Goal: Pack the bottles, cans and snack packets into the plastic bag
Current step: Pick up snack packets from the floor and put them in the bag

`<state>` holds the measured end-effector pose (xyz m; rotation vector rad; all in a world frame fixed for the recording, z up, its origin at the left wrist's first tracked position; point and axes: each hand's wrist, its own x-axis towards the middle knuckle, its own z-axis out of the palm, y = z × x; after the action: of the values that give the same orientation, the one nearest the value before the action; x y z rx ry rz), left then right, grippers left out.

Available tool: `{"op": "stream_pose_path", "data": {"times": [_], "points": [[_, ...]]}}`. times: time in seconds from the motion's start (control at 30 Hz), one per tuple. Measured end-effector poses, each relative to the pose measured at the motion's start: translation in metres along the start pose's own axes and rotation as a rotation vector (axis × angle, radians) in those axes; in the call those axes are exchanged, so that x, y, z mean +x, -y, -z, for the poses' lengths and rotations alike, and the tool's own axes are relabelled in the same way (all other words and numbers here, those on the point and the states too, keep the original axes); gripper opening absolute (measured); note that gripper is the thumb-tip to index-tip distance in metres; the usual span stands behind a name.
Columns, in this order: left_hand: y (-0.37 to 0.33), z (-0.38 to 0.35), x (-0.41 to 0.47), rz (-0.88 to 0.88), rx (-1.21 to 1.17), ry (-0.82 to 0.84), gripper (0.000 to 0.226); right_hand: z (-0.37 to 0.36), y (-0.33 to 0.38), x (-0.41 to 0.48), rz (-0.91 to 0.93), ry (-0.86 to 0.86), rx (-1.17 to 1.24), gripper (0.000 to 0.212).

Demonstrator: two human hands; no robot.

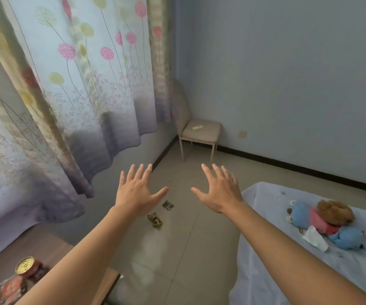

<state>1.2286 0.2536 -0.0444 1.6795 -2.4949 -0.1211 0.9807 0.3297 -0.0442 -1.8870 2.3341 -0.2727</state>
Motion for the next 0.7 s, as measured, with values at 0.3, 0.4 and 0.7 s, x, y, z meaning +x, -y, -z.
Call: {"op": "stream_pose_path", "data": {"times": [0.3,0.4,0.7], "points": [[0.021,-0.045,0.140,0.004,0.003,-0.021,0.097,-0.036,-0.014,0.155,0.017,0.031,-0.028,0.091],[0.036,-0.056,0.186,0.022,0.003,0.011,0.096,-0.053,-0.007,0.208,0.027,0.060,-0.034,0.091],[0.053,-0.080,0.289,0.072,-0.038,0.044,0.089,-0.095,-0.003,0.324,0.033,0.105,-0.019,0.091]]}}
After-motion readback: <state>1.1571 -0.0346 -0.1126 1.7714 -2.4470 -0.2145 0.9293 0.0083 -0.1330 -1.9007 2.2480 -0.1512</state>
